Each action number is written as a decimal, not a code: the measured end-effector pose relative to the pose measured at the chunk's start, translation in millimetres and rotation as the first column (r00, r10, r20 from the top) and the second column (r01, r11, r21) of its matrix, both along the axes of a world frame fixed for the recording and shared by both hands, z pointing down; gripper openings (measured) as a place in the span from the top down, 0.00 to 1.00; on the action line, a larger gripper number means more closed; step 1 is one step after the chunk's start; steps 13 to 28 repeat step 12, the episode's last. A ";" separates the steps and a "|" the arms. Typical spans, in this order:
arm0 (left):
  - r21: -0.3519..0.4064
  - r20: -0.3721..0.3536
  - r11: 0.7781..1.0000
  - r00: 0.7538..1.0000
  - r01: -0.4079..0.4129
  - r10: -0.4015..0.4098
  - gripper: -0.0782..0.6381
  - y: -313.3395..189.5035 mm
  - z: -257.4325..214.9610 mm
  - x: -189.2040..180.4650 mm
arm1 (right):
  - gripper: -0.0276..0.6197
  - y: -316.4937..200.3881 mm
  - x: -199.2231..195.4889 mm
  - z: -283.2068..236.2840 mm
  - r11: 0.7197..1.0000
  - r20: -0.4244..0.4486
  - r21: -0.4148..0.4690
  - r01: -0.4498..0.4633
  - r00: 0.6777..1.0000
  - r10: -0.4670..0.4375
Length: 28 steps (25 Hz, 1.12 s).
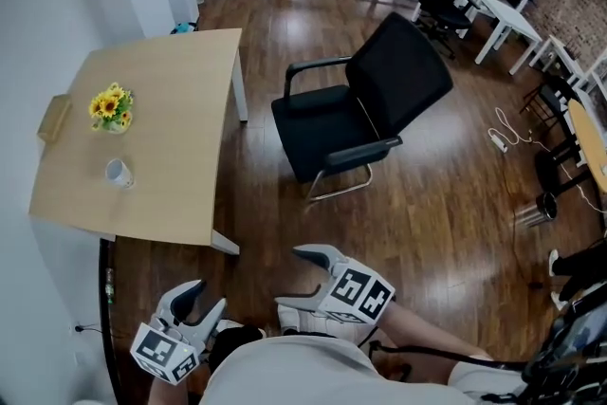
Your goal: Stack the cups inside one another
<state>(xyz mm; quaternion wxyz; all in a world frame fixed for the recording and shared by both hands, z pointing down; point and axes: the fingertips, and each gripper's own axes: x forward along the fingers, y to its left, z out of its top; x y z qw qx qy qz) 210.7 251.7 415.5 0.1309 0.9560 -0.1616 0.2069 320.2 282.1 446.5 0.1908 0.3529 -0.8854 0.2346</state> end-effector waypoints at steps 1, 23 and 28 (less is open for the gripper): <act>0.000 0.001 1.000 1.000 0.003 -0.003 0.62 1.7 1.8 2.6 | 0.33 -0.2 2.6 1.7 1.000 0.002 0.001 0.002 1.000 -0.002; 0.007 -0.059 1.000 0.998 -0.015 0.016 0.62 8.2 11.2 22.6 | 0.33 -1.9 9.1 11.9 1.000 -0.030 0.001 0.018 0.999 -0.018; 0.007 -0.059 1.000 0.998 -0.015 0.016 0.62 8.2 11.2 22.6 | 0.33 -1.9 9.1 11.9 1.000 -0.030 0.001 0.018 0.999 -0.018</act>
